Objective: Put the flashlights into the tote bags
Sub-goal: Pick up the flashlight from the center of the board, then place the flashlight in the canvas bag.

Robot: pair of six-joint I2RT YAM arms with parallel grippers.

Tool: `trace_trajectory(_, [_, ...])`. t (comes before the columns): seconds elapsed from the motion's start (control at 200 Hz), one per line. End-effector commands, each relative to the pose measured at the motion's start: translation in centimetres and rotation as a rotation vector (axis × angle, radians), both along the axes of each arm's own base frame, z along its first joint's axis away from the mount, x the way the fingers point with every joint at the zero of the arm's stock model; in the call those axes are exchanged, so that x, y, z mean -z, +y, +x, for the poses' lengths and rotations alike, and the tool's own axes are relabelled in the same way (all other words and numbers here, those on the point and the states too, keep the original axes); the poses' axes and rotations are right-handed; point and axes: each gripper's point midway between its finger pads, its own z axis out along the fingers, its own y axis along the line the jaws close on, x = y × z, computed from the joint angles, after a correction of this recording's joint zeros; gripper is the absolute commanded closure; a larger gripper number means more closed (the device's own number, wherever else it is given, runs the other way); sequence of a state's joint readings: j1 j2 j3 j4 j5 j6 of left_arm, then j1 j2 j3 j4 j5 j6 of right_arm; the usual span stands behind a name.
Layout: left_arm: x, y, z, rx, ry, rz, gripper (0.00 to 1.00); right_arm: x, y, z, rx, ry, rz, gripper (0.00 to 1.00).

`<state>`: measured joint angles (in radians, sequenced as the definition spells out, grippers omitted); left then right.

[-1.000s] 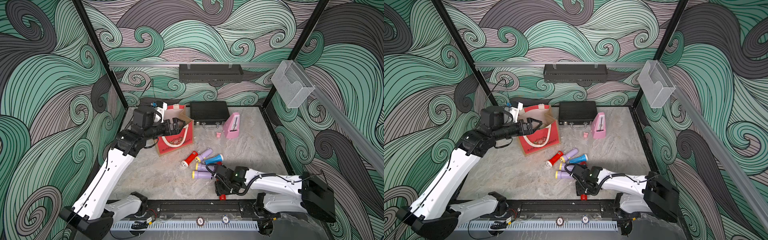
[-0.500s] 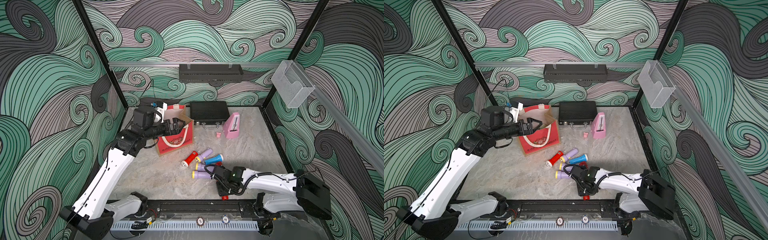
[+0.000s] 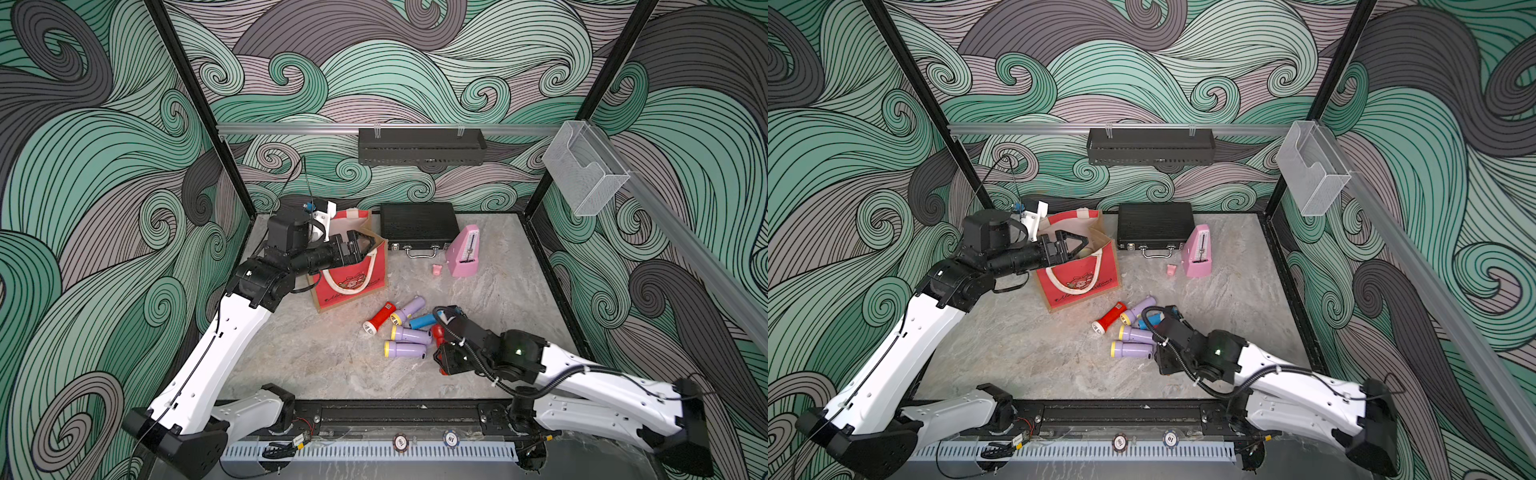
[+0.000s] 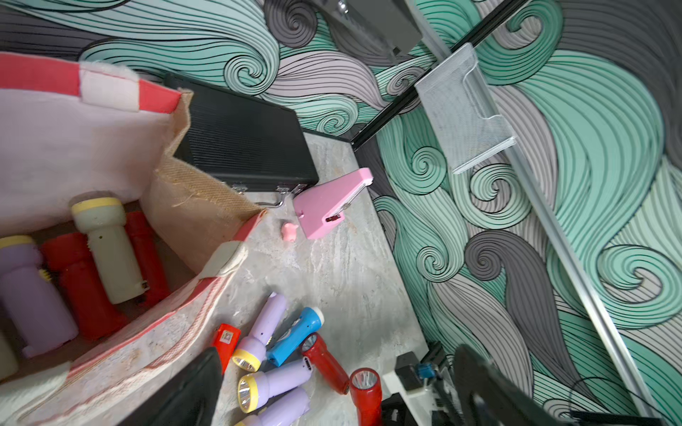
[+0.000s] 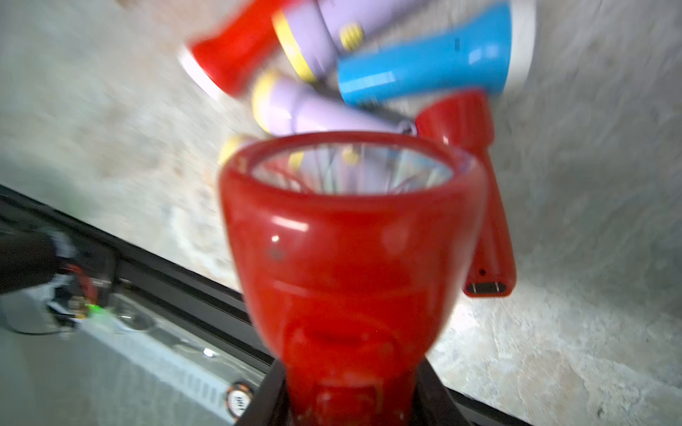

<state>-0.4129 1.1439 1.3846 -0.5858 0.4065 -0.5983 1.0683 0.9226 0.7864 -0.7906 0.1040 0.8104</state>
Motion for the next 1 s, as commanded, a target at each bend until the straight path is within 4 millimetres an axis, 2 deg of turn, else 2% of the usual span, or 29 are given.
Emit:
trace_trajectory(0.0, [-3.6,-2.1,-0.3,0.112,-0.065,-0.124,0.01,-5.5,-0.7,3.0,0.057,-0.145,0.081,1.00])
trace_trajectory(0.12, [-5.9,-3.5,-0.2,0.175,-0.103,-0.224,0.01,-12.1,0.1,6.4,0.068,-0.265,0.203,1.00])
trace_trajectory(0.24, [-7.5,-5.2,-0.2,0.240,-0.129,-0.261,0.01,-18.5,2.3,9.2,0.019,-0.353,0.351,1.00])
trace_trajectory(0.34, [-7.9,-6.6,-0.4,0.285,-0.138,-0.250,0.01,-22.7,4.3,10.5,-0.060,-0.407,0.437,1.00])
trace_trajectory(0.44, [-8.7,-8.0,-0.6,0.316,-0.159,-0.260,0.01,-26.1,6.1,11.2,-0.138,-0.448,0.523,1.00])
trace_trajectory(0.6, [-9.7,-9.5,0.0,0.334,-0.171,-0.295,0.01,-30.0,7.8,11.8,-0.239,-0.478,0.676,1.00])
trace_trajectory(0.735, [-11.3,-9.8,0.4,0.340,-0.205,-0.334,0.01,-32.7,7.9,11.7,-0.328,-0.484,0.733,1.00])
trace_trajectory(0.951, [-13.3,-10.4,-0.3,0.388,-0.237,-0.341,0.02,-33.5,9.4,11.0,-0.466,-0.421,0.792,1.00])
trace_trajectory(0.966, [-12.5,-10.9,0.5,0.387,-0.217,-0.332,0.02,-33.5,9.4,10.9,-0.470,-0.419,0.793,1.00])
trace_trajectory(0.996, [-12.5,-11.0,0.5,0.390,-0.217,-0.332,0.02,-33.5,9.5,11.0,-0.476,-0.416,0.797,1.00])
